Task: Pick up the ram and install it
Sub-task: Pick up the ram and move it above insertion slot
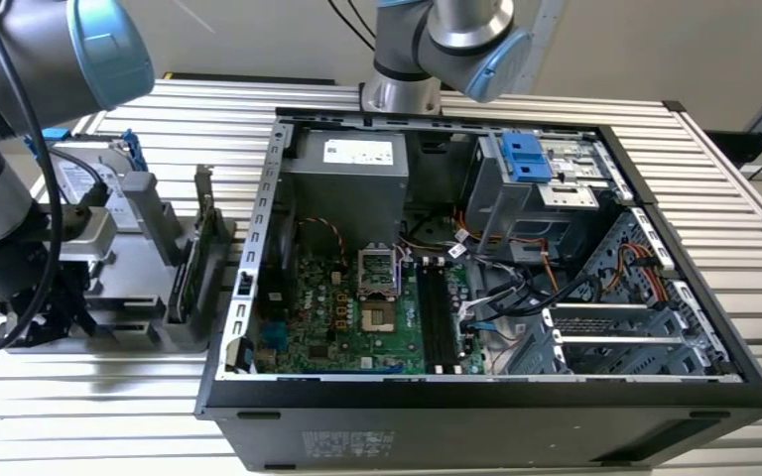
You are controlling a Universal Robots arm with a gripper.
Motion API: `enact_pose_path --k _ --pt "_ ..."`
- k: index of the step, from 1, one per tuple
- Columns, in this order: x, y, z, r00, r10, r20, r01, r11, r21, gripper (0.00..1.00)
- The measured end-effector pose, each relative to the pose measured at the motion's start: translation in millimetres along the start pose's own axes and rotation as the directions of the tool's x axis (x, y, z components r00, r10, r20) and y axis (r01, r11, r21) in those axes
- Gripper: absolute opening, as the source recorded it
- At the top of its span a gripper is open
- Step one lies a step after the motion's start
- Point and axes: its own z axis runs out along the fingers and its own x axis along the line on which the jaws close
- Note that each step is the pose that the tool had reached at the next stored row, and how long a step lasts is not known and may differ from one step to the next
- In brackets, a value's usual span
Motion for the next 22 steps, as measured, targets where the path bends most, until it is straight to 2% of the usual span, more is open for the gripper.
enact_pose_path --k 12,22 --pt "0.2 0.1 -0.1 1.0 0.0 0.0 0.0 1.0 -0.0001 0.0" --pt "0.0 0.1 -5.9 1.0 0.0 0.0001 0.0 1.0 0.0001 0.0"
